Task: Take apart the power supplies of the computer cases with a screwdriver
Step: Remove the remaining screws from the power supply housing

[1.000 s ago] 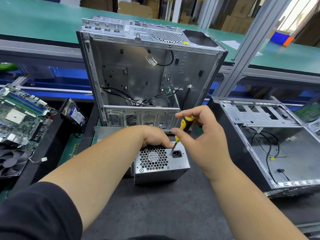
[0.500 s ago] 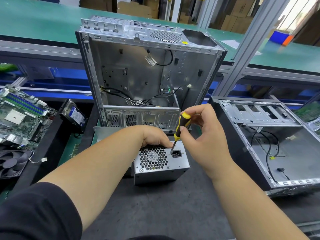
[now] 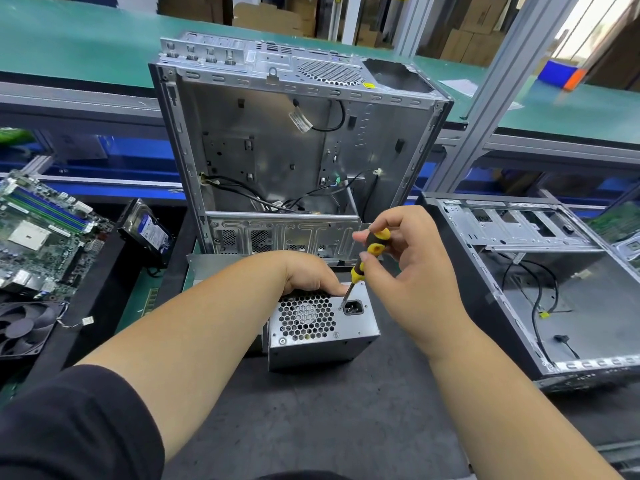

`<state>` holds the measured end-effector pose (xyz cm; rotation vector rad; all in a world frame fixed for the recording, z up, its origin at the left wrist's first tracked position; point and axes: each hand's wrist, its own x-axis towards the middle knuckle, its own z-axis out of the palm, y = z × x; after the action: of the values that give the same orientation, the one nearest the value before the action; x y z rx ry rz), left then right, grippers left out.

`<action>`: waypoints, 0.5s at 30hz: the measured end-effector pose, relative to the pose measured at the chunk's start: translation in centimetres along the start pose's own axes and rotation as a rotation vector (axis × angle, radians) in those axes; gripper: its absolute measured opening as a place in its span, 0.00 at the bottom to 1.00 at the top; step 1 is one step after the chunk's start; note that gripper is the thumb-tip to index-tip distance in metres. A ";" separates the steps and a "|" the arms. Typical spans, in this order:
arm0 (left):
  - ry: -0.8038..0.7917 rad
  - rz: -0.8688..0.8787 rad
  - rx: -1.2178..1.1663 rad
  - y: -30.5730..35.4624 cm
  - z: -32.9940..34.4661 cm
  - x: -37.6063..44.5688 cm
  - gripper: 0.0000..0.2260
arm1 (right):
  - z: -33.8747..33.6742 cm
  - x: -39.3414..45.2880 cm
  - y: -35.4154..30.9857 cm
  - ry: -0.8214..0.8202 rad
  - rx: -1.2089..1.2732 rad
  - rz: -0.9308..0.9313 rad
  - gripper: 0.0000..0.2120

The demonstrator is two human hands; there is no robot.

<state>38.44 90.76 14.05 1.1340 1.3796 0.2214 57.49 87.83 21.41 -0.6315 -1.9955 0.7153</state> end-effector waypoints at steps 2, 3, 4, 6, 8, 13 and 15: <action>0.001 0.003 -0.004 -0.1 0.0 0.0 0.14 | 0.1 -0.1 0.0 0.001 -0.012 -0.006 0.18; 0.001 0.002 0.001 -0.1 0.0 0.0 0.13 | 0.1 -0.1 0.1 0.007 -0.022 -0.004 0.17; 0.002 -0.001 0.007 0.0 0.0 0.0 0.13 | 0.1 -0.1 0.1 0.013 -0.023 0.008 0.17; 0.003 -0.011 0.010 0.1 0.0 -0.1 0.13 | 0.1 -0.2 0.0 0.015 -0.017 0.047 0.19; 0.004 -0.020 0.005 0.2 0.1 -0.2 0.14 | 0.1 -0.2 -0.2 0.011 -0.018 0.066 0.19; 0.024 0.001 0.056 0.2 0.3 -0.5 0.09 | 0.3 -0.1 -0.4 0.053 -0.092 0.026 0.12; 0.045 0.000 0.064 0.3 0.4 -0.7 0.11 | 0.3 0.1 -0.3 0.060 -0.099 0.056 0.12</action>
<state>38.75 90.21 14.63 1.1888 1.4347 0.2050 57.14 87.58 21.56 -0.7617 -1.9734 0.6266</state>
